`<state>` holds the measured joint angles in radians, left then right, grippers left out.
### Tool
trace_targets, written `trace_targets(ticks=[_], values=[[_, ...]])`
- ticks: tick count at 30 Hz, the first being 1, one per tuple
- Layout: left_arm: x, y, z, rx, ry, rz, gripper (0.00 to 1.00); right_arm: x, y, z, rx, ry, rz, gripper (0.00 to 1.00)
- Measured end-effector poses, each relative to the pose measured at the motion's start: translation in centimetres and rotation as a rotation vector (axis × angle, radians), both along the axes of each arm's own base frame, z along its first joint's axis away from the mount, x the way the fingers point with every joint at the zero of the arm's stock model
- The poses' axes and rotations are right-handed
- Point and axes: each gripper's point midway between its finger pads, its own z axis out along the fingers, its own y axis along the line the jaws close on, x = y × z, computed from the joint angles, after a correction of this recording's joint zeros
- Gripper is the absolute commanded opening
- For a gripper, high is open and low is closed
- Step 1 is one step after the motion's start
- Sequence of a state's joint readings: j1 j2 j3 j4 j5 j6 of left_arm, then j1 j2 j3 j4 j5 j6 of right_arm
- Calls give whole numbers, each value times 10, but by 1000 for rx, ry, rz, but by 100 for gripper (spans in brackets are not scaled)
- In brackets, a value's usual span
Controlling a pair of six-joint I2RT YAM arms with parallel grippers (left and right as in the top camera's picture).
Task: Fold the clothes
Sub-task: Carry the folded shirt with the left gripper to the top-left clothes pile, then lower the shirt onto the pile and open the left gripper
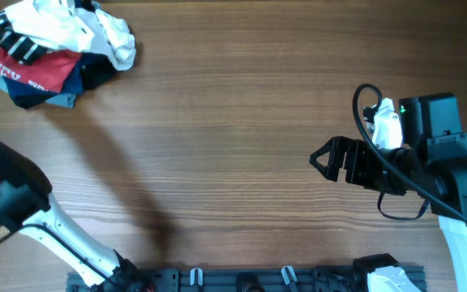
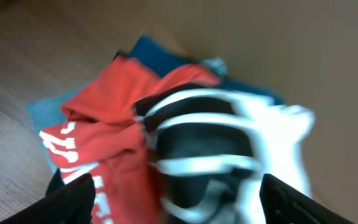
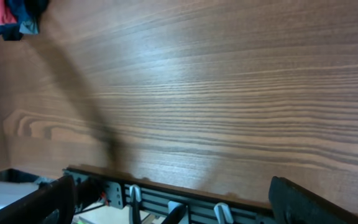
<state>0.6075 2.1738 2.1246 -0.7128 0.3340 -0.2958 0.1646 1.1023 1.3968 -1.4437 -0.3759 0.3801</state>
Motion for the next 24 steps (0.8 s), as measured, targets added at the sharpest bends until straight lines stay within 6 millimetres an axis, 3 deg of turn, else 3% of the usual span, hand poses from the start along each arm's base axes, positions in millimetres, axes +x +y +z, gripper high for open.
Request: trace_targets(ticks=[3,4,6,8,10,11,13,16,19,21,24], values=[[-2,-38,81,53,-130,-36,85,4,-2,1,-10,-17,-5,100],[1,-55,98,67,-161,-65,84,5,-2,1,-11,-22,-5,100],[10,-99,119,79,-198,-142,83,6,-2,0,-15,-21,-4,100],[26,-153,118,80,-197,-258,83,7,-2,-2,-19,-14,2,99],[38,-195,101,78,-161,-352,82,8,-2,-4,-23,-7,8,99],[47,-223,83,82,-124,-405,81,9,-2,-5,-25,-4,11,99],[63,-276,34,100,-26,-496,81,10,-1,-6,-29,-1,18,100],[77,-327,-44,171,128,-550,80,7,-2,-8,-37,15,31,100],[79,-355,-116,264,270,-558,80,4,-3,-10,-45,20,46,100],[76,-355,-157,356,360,-525,80,4,-3,-10,-50,18,53,99],[81,-326,-170,488,402,-415,79,4,-3,-10,-54,11,64,99]])
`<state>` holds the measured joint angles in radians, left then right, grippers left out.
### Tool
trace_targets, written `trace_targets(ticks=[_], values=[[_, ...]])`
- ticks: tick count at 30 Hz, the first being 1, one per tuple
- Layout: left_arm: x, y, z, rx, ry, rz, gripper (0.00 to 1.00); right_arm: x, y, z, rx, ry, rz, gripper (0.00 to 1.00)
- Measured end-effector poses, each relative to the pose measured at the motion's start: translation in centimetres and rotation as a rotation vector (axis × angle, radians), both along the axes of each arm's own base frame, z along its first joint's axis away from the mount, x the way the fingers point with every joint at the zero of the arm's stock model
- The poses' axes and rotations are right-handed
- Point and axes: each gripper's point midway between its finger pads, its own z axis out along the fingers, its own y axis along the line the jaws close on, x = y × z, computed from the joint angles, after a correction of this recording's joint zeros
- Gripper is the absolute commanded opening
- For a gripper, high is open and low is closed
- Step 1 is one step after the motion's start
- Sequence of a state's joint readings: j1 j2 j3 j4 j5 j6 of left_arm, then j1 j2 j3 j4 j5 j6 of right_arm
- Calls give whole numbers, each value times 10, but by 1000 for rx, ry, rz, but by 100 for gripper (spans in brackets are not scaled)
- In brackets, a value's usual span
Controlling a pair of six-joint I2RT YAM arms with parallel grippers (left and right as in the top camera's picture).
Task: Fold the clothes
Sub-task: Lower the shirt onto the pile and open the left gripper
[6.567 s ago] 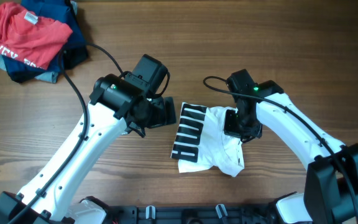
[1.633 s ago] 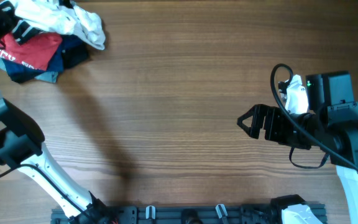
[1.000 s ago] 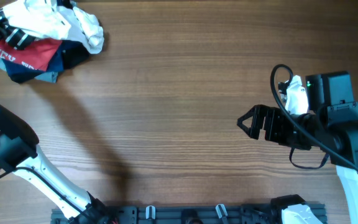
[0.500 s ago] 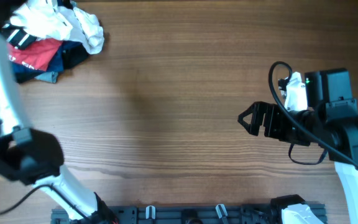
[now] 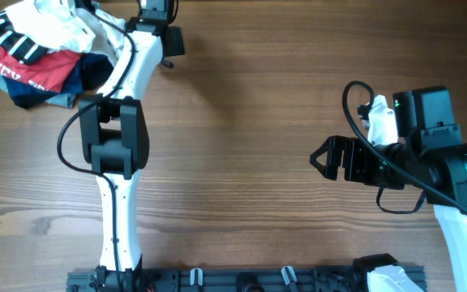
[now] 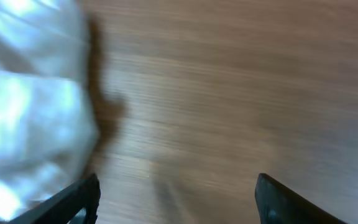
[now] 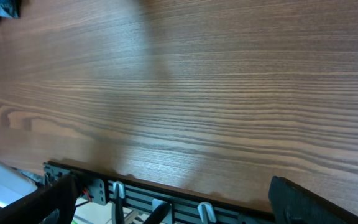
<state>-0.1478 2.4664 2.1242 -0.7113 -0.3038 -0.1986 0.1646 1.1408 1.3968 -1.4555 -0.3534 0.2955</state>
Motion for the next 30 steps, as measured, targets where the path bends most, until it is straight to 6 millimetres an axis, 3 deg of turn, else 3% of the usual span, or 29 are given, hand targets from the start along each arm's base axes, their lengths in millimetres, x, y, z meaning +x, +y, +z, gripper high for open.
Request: trace_targets(ticks=[7,16,30], values=[[14,46,17,176,-71,65,78,0,0,0,-4,-5,12,100],[6,105,17,248,-15,99,75,0,-1,0,-7,-7,10,99],[3,97,5,175,34,11,69,1,-1,0,-10,-7,9,99]])
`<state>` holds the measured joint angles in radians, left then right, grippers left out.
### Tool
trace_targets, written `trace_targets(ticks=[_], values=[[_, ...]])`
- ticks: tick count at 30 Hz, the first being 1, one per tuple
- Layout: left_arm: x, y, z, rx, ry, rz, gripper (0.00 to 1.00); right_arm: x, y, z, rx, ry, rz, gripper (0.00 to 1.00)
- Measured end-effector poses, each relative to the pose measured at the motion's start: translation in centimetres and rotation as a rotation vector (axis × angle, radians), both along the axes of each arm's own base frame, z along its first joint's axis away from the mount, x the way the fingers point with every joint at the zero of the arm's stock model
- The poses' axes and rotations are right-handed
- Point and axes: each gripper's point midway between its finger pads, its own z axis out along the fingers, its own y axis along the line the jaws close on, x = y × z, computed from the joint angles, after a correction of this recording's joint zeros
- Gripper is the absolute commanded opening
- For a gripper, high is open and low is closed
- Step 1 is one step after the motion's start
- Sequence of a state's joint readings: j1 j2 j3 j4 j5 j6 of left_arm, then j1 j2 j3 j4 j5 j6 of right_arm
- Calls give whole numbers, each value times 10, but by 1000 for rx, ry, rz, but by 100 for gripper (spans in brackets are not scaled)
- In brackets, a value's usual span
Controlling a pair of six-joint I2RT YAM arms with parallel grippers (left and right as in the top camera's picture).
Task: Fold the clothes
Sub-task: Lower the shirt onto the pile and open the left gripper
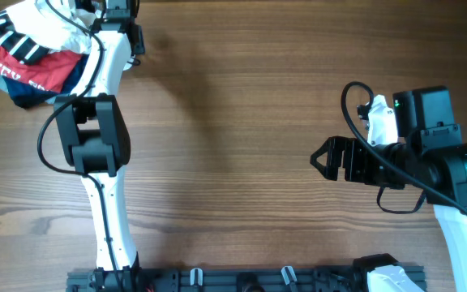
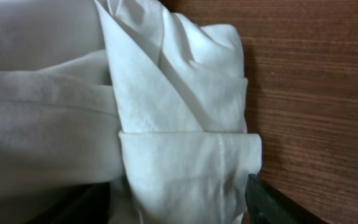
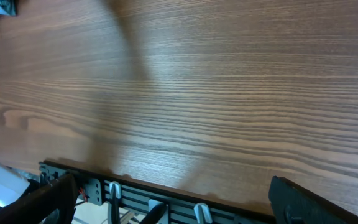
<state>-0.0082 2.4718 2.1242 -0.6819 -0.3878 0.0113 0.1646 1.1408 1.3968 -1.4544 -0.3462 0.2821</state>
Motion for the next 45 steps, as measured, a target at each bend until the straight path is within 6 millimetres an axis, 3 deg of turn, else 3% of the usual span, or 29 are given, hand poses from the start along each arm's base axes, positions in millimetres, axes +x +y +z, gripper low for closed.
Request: trace_targets(ticks=[8,11,13,15,16,17,23,28,31,34,36,38,41,45], values=[[-6,-10,-13,-38,60,-63,69,1,0,0,1,-3,0,100],[-6,-11,-14,-38,62,-65,65,1,0,0,0,-4,0,100],[-6,-11,-14,-39,63,-69,56,1,0,0,1,-3,0,99],[-6,-10,-15,-40,65,-72,35,1,0,0,1,-3,0,100],[-6,-9,-15,-40,65,-72,10,1,0,0,1,-3,0,99],[-7,-7,-15,-36,69,-75,4,1,0,0,1,-4,0,100],[-7,1,-15,-38,66,-59,4,3,0,1,2,-14,0,99],[-1,-26,-8,-38,42,-102,4,4,1,2,3,-17,0,99],[7,-55,20,-39,-23,-150,4,3,0,1,2,-12,0,99],[11,-74,69,-54,-120,-174,4,0,0,0,-1,1,0,99],[10,-75,102,-61,-181,-170,4,-1,0,0,-1,5,0,99],[8,-67,140,-73,-258,-143,4,-2,0,-1,-2,7,0,99],[2,-42,178,-93,-336,-75,4,-2,0,-1,-2,9,0,99],[-9,5,192,-111,-362,41,4,-2,0,-1,-2,10,0,99]])
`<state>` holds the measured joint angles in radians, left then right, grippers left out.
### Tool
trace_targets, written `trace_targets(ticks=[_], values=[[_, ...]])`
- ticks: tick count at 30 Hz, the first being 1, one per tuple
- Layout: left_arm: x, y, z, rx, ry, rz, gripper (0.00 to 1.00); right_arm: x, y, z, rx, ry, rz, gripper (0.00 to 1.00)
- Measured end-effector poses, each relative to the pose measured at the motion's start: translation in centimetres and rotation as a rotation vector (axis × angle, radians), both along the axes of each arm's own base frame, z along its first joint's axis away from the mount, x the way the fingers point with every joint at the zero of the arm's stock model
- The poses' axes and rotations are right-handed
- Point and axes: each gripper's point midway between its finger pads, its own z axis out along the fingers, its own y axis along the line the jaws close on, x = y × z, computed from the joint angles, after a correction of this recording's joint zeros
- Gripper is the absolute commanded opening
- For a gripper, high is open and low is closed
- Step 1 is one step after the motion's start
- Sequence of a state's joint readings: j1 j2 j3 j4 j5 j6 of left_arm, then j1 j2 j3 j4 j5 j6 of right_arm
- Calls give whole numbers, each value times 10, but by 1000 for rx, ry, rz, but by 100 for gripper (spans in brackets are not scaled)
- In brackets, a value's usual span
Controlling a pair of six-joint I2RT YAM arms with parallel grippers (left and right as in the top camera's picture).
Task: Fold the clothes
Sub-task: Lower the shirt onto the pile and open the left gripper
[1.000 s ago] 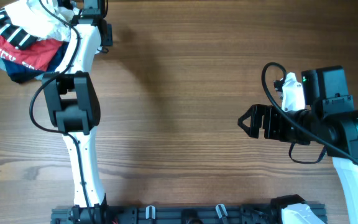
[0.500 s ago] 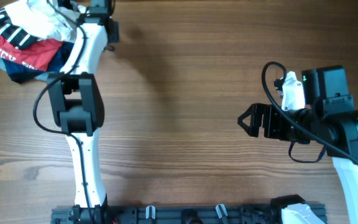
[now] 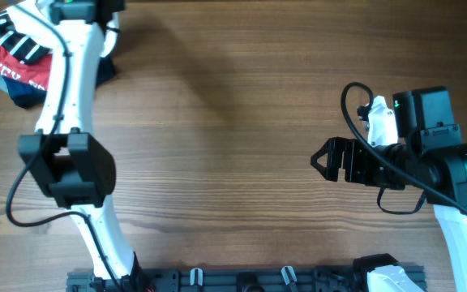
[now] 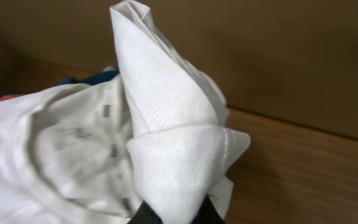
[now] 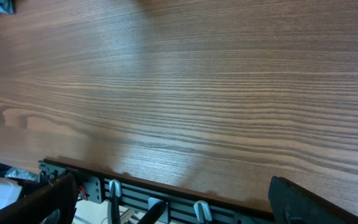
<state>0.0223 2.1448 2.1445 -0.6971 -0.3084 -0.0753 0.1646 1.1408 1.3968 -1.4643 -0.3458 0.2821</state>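
Note:
A pile of clothes lies at the table's far left corner: a red printed garment, a black-and-white striped one and a navy one. My left gripper reaches over the pile's right side. In the left wrist view it is shut on a raised fold of the white garment, whose cloth fills the gap between the dark fingers. My right gripper hovers open over bare wood at the right, holding nothing; its fingers frame the wrist view.
The wooden table stretches between the two arms. A black rail with clips runs along the near edge. The left arm's white links cross the table's left part.
My left gripper was open against the white garment's edge; now it is shut on a fold of it and sits further left over the pile. The right arm has not moved.
My left gripper first looked at the pile from its left side. Then it was over bare wood right of the pile. Then it stood open at the white garment's edge, and now it pinches a fold. The right gripper stayed open in place.

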Motion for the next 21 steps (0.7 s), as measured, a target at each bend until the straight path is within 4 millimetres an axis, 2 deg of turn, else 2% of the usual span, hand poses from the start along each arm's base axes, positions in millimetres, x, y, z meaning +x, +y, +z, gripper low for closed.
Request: trace_targets(ticks=[8,15,18,20,21], values=[[-29,104,-8,-80,5,249,4,0,0,0,0,2,0,99],[-60,176,-13,-136,-3,410,5,-3,0,-1,-2,13,0,99],[-70,194,-16,-163,1,442,14,-3,0,-1,-2,13,-1,99],[-76,202,-19,-185,5,455,16,-3,0,-1,-1,14,-4,99],[-78,205,-20,-194,9,460,40,-3,0,-1,-1,14,-4,99]])
